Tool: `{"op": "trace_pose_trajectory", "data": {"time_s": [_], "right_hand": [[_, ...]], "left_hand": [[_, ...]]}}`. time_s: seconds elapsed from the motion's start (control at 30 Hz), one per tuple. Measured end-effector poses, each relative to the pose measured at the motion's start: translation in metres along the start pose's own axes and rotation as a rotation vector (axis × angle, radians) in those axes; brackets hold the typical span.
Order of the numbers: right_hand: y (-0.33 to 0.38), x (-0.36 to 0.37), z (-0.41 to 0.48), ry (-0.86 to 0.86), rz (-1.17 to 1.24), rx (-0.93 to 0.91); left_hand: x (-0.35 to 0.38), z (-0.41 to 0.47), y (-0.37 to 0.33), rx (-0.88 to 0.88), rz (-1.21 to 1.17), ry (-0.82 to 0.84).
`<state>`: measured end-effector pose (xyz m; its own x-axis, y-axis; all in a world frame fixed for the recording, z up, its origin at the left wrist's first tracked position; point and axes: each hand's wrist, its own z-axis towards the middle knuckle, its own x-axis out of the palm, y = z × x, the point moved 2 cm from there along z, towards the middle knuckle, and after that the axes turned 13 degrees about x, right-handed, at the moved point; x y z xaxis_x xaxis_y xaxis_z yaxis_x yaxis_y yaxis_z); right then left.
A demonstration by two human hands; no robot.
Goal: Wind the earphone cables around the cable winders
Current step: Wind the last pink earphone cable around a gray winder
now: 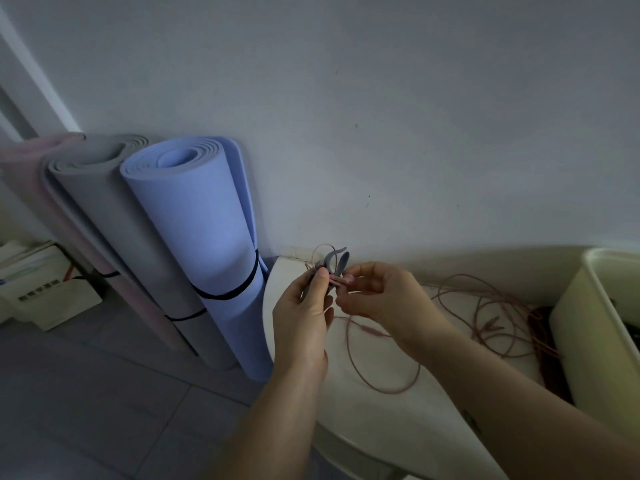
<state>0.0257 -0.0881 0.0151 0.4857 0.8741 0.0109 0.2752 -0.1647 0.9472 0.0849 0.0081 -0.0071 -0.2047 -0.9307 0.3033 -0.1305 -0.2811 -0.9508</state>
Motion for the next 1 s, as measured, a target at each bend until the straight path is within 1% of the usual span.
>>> {"op": "trace_pose_trajectory", "data": {"time_s": [0.17, 0.27, 0.37, 0.6, 0.73, 0.83, 0.9, 1.0], "right_hand": [[-0.004, 0.0, 0.0, 0.094, 0.293, 0.138], [-0.007, -0.004, 0.0, 0.117, 0.39, 0.203], [-0.01, -0.011, -0.003, 0.096, 0.453, 0.24], [-0.018, -0.033, -0.015, 0.075, 0.541, 0.264], [-0.026, -0.048, -0.027, 0.046, 0.595, 0.275], [-0.031, -0.06, -0.033, 0.024, 0.594, 0.271], [-0.034, -0.065, -0.035, 0.019, 0.579, 0.263], [-0.036, -0.07, -0.038, 0.034, 0.574, 0.242]], "left_hand": [[0.002, 0.0, 0.001, -0.006, -0.026, -0.011], [0.007, -0.002, 0.004, -0.008, -0.013, 0.017], [0.013, -0.005, 0.009, -0.01, -0.01, 0.073], [0.027, -0.02, 0.014, 0.023, 0.055, 0.223], [0.035, -0.034, 0.019, 0.014, 0.068, 0.257], [0.04, -0.041, 0.021, -0.016, 0.078, 0.28], [0.04, -0.042, 0.022, -0.026, 0.107, 0.325], [0.039, -0.04, 0.02, 0.026, 0.191, 0.392]]}}
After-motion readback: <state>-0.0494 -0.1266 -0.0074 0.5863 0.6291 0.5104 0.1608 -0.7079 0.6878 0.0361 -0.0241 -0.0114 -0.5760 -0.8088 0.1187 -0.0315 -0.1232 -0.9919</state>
